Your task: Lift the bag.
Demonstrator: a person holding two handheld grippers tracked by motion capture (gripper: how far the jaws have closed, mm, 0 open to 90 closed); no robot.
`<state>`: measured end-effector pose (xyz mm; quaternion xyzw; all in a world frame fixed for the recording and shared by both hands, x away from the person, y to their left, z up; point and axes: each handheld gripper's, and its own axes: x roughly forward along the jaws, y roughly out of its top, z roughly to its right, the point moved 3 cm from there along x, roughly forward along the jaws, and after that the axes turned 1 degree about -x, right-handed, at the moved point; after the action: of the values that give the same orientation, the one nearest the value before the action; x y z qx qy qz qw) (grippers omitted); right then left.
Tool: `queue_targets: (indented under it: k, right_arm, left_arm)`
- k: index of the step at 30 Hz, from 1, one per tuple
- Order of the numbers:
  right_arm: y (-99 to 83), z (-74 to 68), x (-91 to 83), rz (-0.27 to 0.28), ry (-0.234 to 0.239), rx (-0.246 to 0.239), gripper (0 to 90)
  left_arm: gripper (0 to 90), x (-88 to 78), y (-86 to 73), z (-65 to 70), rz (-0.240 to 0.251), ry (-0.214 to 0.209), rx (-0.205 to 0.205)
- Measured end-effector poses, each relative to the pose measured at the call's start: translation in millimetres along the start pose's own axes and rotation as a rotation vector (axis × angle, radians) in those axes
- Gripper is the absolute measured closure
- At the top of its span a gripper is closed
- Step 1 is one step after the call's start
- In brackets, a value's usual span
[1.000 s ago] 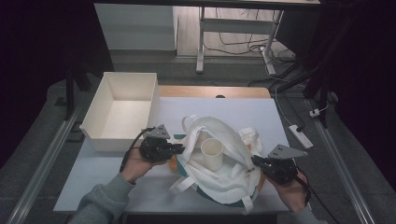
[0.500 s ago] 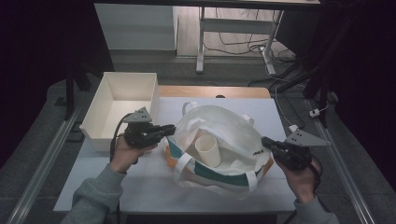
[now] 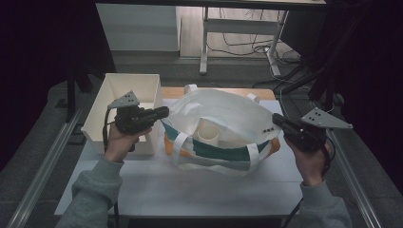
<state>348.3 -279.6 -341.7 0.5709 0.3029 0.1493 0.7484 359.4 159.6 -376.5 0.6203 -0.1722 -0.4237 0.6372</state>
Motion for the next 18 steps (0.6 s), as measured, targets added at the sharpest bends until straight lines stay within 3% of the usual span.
queue_targets:
  k: [5,9,12,18]
  right_arm:
    - [25.7,7.3,-9.1,0.079,-0.041,-0.013,88.5]
    - [39.4,12.5,-5.9,0.093,-0.078,-0.036,88.5]
    - [34.4,20.1,8.4,0.059,-0.098,-0.017,88.5]
    - [13.6,33.3,34.1,-0.006,-0.094,0.042,88.5]
  left_arm:
    - [84.4,-10.7,16.7,-6.5,0.059,0.033,0.003]
    - [84.3,-7.4,22.1,-11.4,0.052,0.067,0.011]
    - [84.3,3.6,16.7,-16.3,0.025,0.065,-0.006]
    - [84.3,26.1,0.6,-27.9,-0.042,0.074,-0.044]
